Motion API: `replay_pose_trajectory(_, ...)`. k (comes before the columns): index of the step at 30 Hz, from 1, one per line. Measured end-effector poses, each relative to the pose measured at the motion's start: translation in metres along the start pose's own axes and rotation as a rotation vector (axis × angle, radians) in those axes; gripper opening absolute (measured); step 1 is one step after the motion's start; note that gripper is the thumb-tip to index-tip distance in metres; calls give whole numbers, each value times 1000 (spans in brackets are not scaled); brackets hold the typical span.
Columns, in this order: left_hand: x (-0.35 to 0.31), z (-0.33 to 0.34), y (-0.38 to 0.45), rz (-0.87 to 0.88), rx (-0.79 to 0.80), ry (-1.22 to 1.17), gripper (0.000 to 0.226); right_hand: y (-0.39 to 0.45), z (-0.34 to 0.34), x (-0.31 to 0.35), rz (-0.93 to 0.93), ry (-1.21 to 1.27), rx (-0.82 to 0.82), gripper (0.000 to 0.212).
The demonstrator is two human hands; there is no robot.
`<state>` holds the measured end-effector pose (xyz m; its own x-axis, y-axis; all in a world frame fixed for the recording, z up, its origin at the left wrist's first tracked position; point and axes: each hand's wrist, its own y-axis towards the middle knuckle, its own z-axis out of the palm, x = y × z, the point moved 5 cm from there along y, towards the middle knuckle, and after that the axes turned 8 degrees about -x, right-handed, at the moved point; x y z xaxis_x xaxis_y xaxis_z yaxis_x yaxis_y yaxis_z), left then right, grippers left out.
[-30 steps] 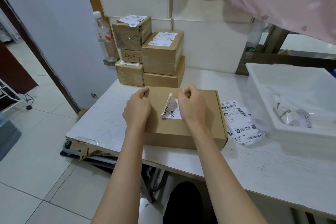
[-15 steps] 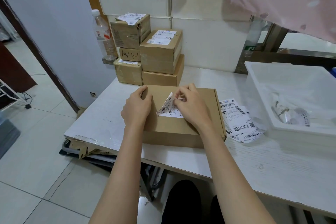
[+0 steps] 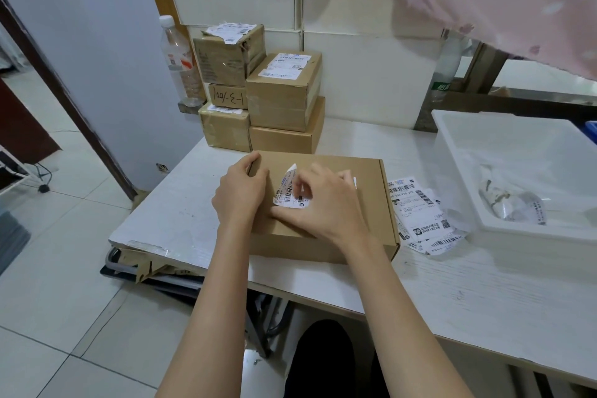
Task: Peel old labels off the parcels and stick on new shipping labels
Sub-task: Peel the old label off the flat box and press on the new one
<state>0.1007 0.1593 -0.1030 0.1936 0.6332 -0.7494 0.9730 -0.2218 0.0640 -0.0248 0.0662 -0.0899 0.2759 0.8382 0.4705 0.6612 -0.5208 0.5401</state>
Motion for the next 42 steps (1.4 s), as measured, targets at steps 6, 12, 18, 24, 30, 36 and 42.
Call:
replay_pose_trajectory(6, 0, 1, 0, 16, -9, 5, 40, 4, 4, 4, -60, 109, 23, 14)
replay_pose_trajectory(12, 1, 1, 1, 10, -8, 2, 40, 3, -3, -5, 150, 136, 42, 11)
replay_pose_trajectory(18, 1, 1, 0, 9, -11, 2, 40, 3, -3, -15, 344, 261, 33, 13)
replay_pose_trajectory(24, 0, 2, -1, 16, -7, 4, 41, 0, -9, -5, 281, 225, 98, 46)
replay_pose_trajectory(30, 0, 1, -1, 5, -10, 8, 40, 1, -5, -3, 192, 69, 116, 11)
replay_pose_trajectory(36, -1, -1, -4, 10, -10, 22, 41, 1, -6, -12, 301, 135, 67, 12)
replay_pose_trajectory(42, -1, -1, -5, 27, -17, 31, 40, 0, -8, -13, 329, 253, 91, 33)
